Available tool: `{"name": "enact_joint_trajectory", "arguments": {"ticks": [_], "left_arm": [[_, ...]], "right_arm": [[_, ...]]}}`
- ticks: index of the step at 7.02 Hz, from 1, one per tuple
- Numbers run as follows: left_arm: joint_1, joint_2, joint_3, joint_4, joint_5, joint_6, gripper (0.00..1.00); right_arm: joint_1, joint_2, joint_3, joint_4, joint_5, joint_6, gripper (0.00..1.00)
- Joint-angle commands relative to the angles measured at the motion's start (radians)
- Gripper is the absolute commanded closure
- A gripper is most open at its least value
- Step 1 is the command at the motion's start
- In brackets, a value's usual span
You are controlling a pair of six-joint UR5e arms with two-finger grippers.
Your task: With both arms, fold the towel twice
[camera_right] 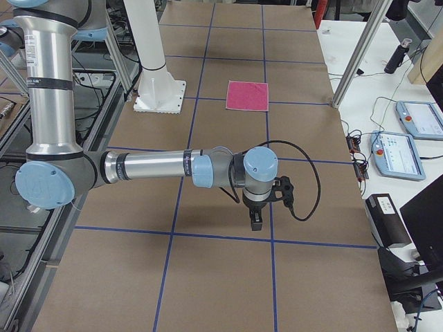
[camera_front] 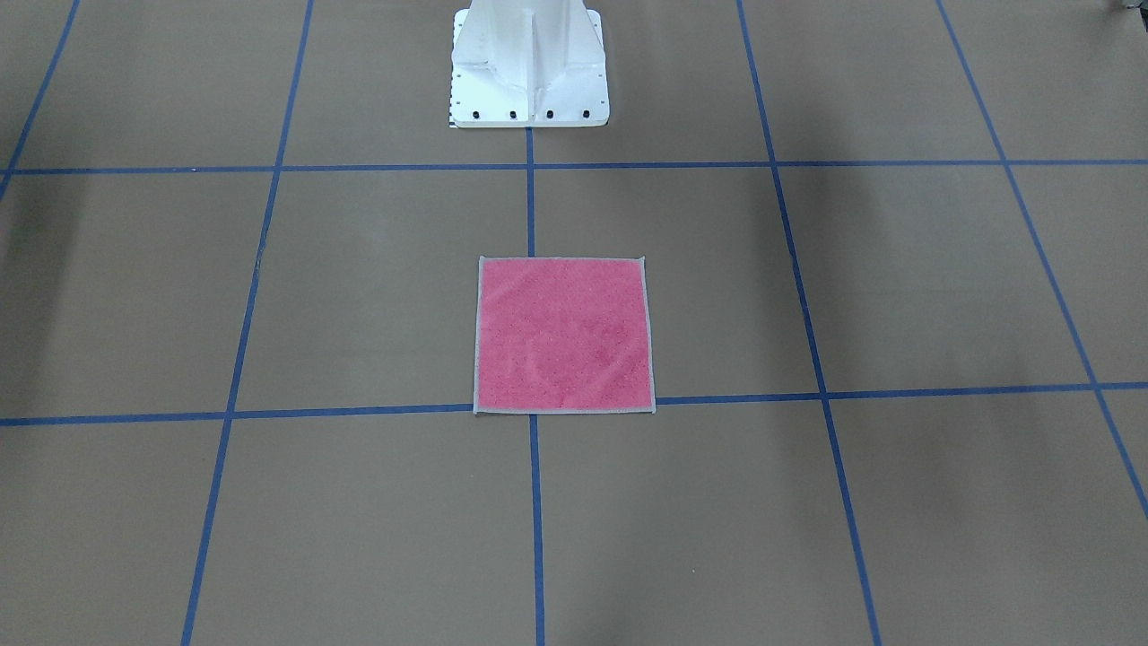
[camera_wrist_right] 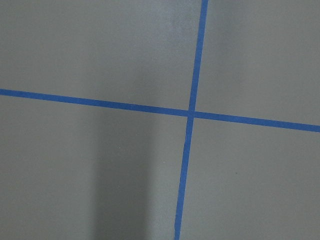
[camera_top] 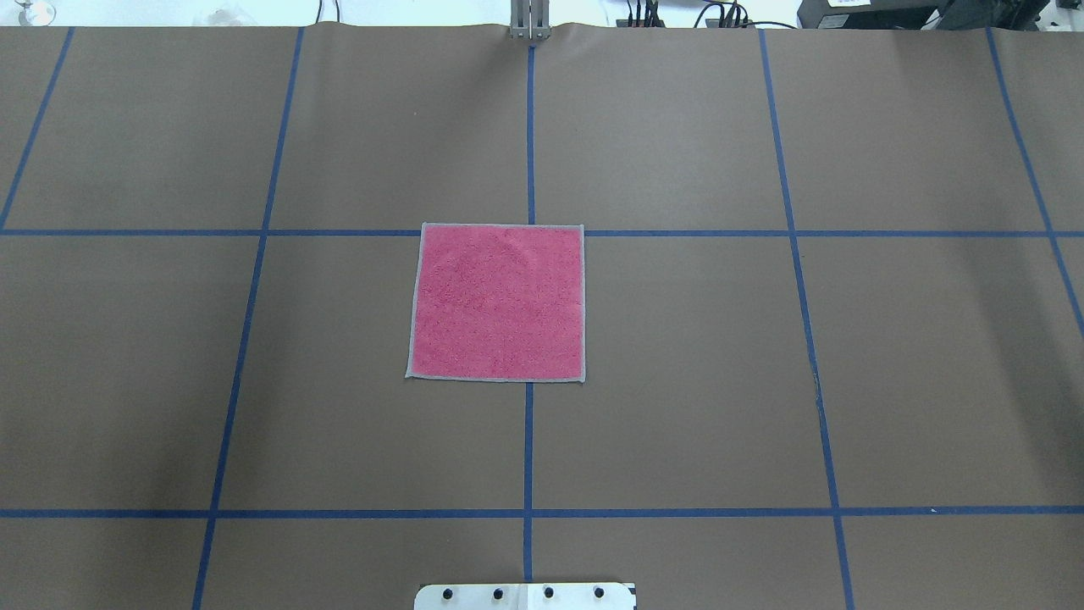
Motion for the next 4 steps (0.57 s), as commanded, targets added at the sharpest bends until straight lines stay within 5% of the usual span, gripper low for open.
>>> {"name": "enact_joint_trajectory", "arguments": {"ticks": [1,4], "left_arm": [[0.000,-0.003,-0.004,0.000,0.000,0.000,0.00],[0.002,-0.057,-0.001,0.006,0.000,-0.005,0.00]], "right_arm": [[0.000,0.000,0.000,-0.001,0.000,-0.001,0.00],[0.000,0.017,-0.001,-0.004,-0.001,0.000,0.00]]}}
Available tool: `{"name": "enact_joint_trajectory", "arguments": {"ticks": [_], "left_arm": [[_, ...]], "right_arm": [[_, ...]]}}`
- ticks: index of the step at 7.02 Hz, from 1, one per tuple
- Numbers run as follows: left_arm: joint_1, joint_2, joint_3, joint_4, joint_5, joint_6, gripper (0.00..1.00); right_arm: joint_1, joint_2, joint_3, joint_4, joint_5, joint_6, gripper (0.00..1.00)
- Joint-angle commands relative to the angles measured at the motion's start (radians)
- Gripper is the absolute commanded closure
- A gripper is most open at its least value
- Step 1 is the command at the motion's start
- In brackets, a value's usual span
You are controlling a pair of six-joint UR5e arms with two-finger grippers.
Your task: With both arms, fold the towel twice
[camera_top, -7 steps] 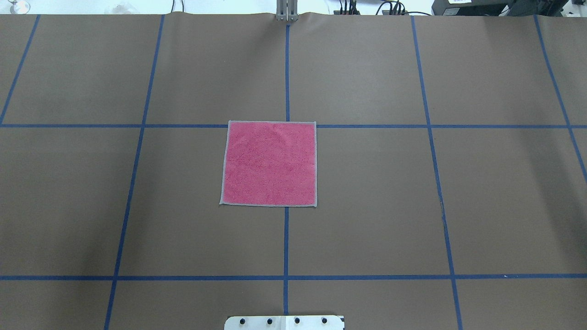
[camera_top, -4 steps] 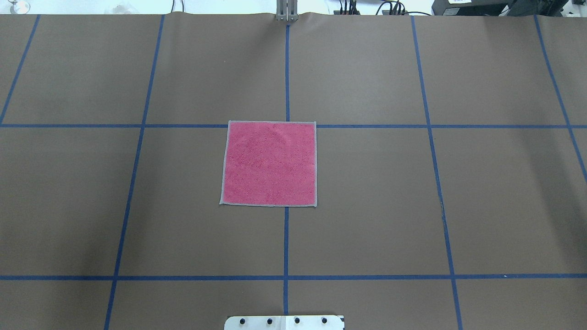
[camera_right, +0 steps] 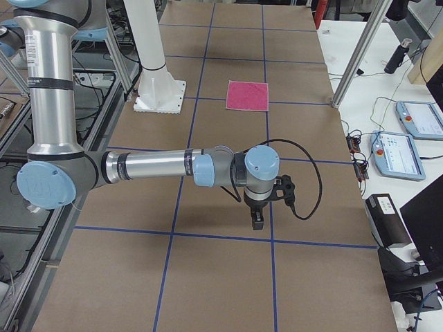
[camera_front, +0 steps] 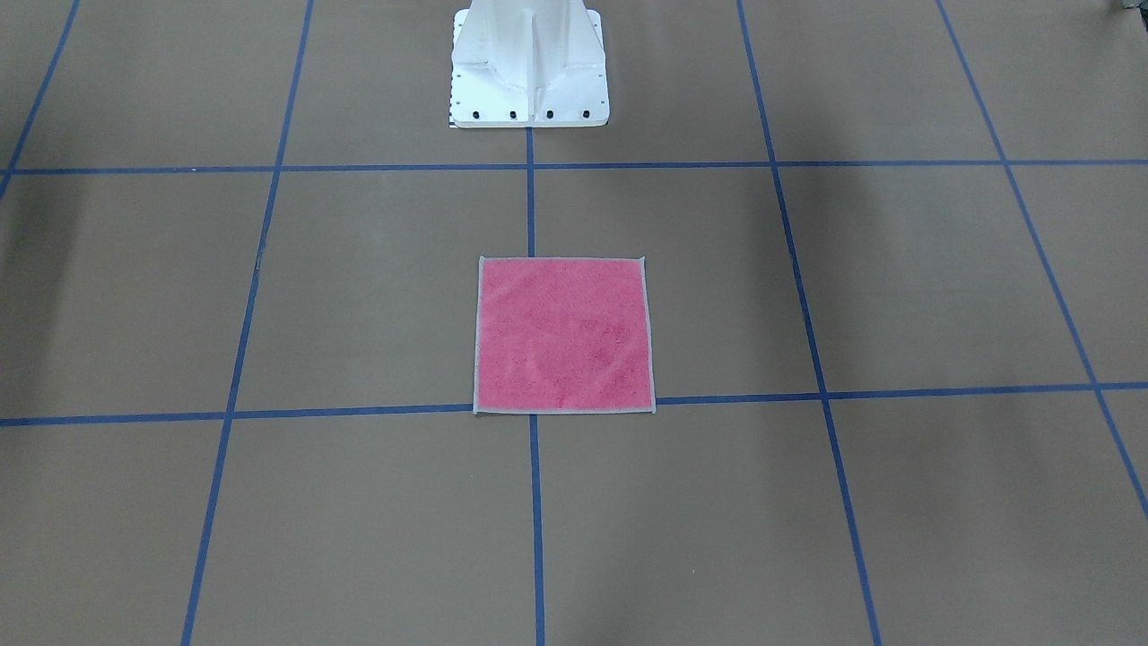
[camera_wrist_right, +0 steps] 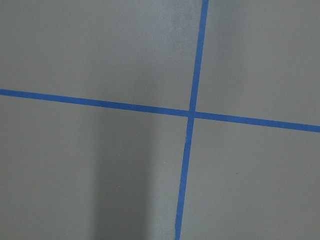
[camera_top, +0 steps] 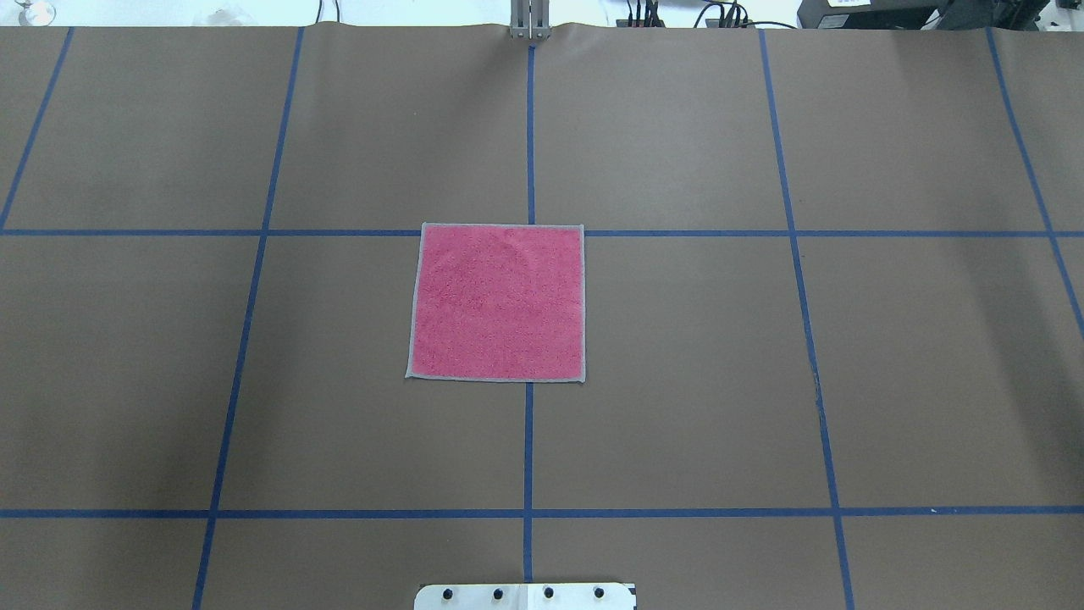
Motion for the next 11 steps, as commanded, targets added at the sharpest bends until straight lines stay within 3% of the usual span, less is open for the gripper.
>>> {"name": "enact_joint_trajectory", "arguments": {"ticks": [1,3,6,9,10,11], "left_arm": [[0.000,-0.027,-0.001,0.001,0.001,-0.004,0.00],[0.002,-0.070,-0.007,0.015,0.001,-0.012,0.00],[0.060,-0.269,-0.018,0.216,0.003,-0.044,0.00],[0.271,-0.404,-0.053,0.213,0.004,-0.353,0.00],[0.389,-0.435,-0.065,0.189,0.001,-0.439,0.00],[0.476,-0.443,-0.068,0.091,-0.003,-0.568,0.00]], "right_arm": [[0.000,0.010,0.001,-0.002,-0.001,0.000,0.00],[0.000,0.092,0.004,-0.085,0.001,0.078,0.00],[-0.062,0.189,0.032,-0.134,0.002,0.222,0.00],[-0.240,0.304,0.063,-0.120,-0.002,0.511,0.00],[-0.300,0.330,0.086,-0.087,-0.005,0.563,0.00],[-0.345,0.334,0.089,-0.071,-0.005,0.662,0.00]]}}
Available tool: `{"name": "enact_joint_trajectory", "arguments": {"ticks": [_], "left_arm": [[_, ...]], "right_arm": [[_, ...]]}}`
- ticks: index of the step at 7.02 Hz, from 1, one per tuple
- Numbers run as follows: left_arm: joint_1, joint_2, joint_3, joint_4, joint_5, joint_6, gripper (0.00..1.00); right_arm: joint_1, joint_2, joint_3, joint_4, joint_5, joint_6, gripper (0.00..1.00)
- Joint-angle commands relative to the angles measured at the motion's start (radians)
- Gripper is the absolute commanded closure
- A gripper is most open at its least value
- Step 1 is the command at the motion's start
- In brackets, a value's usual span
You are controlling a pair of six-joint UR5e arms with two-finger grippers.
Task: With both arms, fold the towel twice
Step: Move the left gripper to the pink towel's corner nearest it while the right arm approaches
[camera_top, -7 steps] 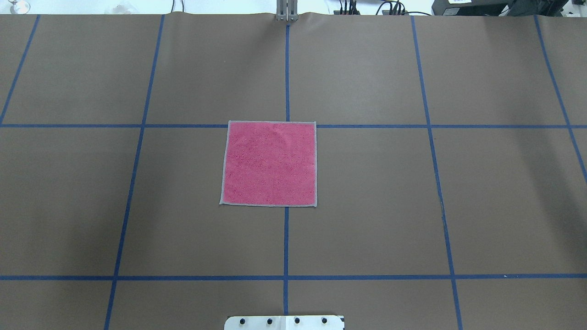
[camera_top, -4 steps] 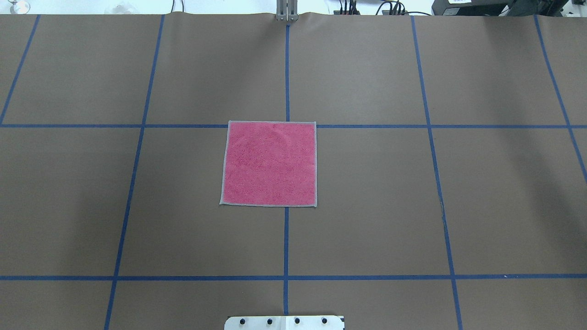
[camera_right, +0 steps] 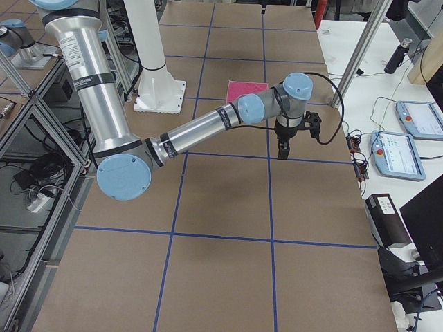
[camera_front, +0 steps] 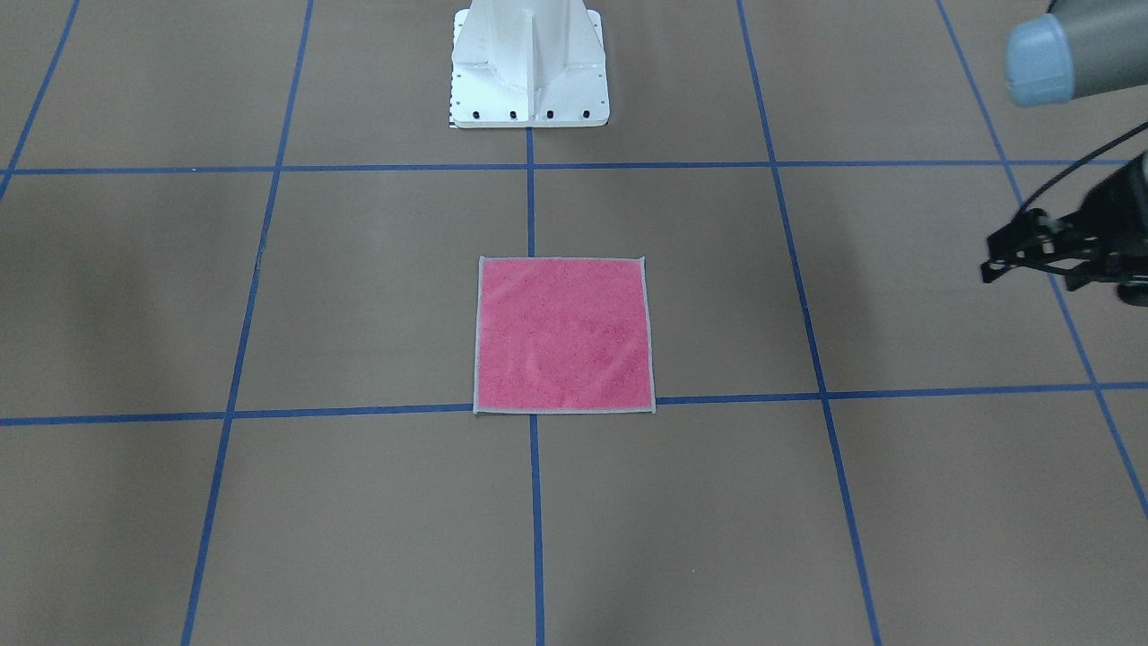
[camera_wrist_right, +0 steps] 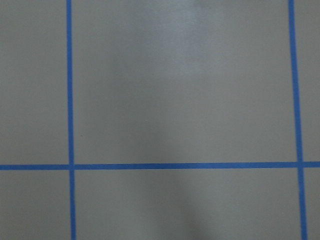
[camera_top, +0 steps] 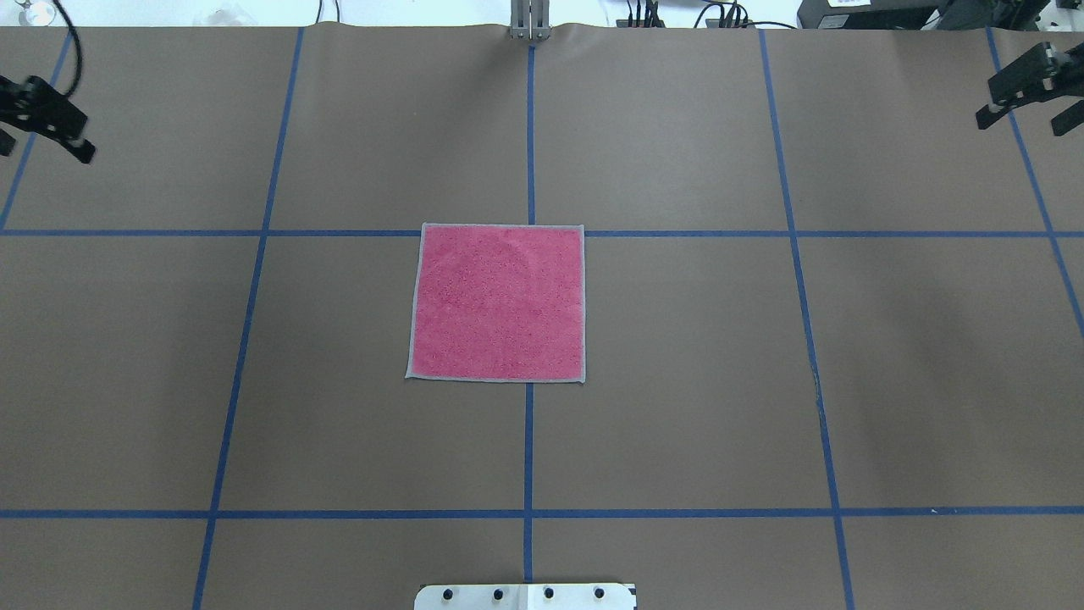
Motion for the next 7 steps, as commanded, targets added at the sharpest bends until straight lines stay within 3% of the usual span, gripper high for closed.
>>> {"name": "enact_joint_trajectory", "arguments": {"ticks": [1,2,4,5,7], "left_arm": [[0.167,-0.022,0.000,-0.246,-0.003,-0.305,0.00],[0.241,-0.010,0.009,-0.374,0.004,-0.451,0.00],[0.340,-0.012,0.058,-0.560,0.042,-0.732,0.00],[0.403,-0.010,0.066,-0.678,0.138,-0.885,0.00],[0.486,-0.018,0.165,-0.978,0.234,-1.105,0.00]], "right_arm": [[-0.120,0.047,-0.009,0.083,-0.006,0.255,0.00],[-0.151,0.039,-0.035,0.165,0.000,0.332,0.00],[-0.264,0.012,-0.046,0.469,-0.010,0.490,0.00],[-0.283,0.012,-0.046,0.559,-0.009,0.589,0.00],[-0.317,0.010,-0.049,0.658,-0.009,0.688,0.00]]}}
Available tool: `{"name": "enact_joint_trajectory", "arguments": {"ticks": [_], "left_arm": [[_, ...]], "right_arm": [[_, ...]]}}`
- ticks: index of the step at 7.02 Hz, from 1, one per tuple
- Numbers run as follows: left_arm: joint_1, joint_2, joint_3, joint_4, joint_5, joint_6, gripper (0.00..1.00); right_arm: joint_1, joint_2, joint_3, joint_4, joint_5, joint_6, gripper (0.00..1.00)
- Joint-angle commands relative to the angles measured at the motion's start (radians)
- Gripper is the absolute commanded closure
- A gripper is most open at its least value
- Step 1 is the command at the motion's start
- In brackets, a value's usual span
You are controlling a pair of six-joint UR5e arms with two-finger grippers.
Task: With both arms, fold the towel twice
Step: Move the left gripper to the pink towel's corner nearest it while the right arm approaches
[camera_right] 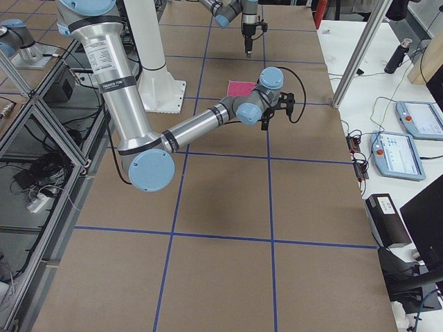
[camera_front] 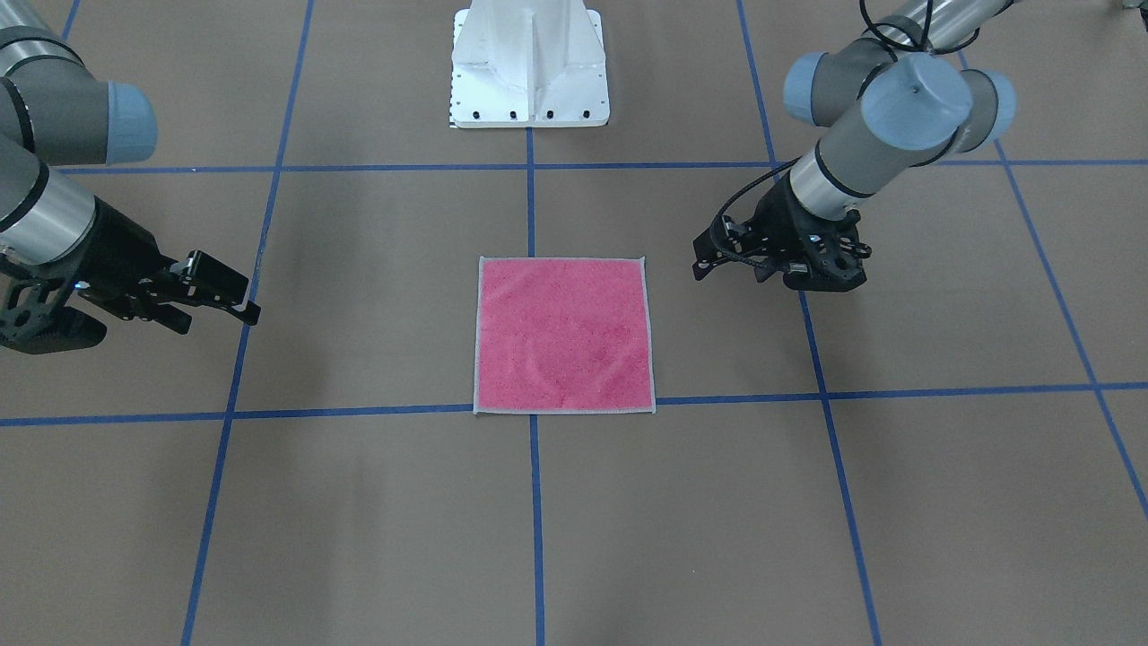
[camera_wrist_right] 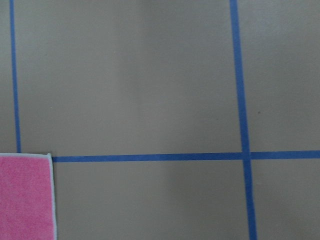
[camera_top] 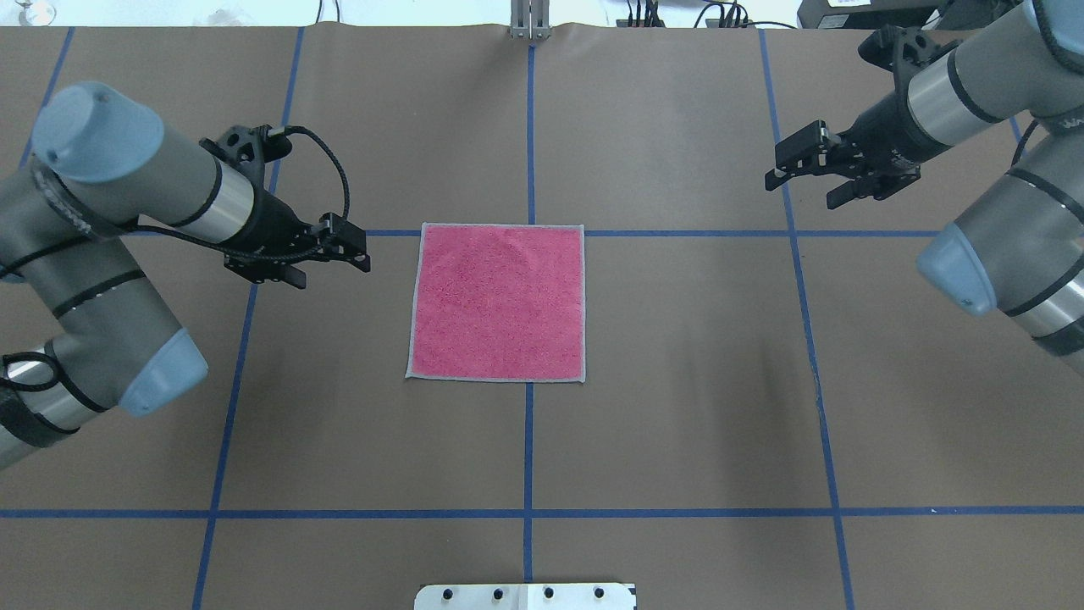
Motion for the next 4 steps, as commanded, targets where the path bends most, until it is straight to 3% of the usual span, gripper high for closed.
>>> {"name": "enact_joint_trajectory", "arguments": {"ticks": [1,2,4], "left_arm": [[0.111,-0.005,0.099,-0.303,0.141,-0.233,0.00],[0.159,-0.010,0.110,-0.309,0.187,-0.255,0.00],[0.190,-0.024,0.152,-0.302,0.189,-0.257,0.00]], "right_arm": [[-0.035,0.000,-0.003,0.064,0.001,0.054,0.00],[-0.046,0.002,-0.003,0.064,0.001,0.056,0.00],[-0.070,0.003,-0.003,0.064,0.003,0.057,0.00]]}}
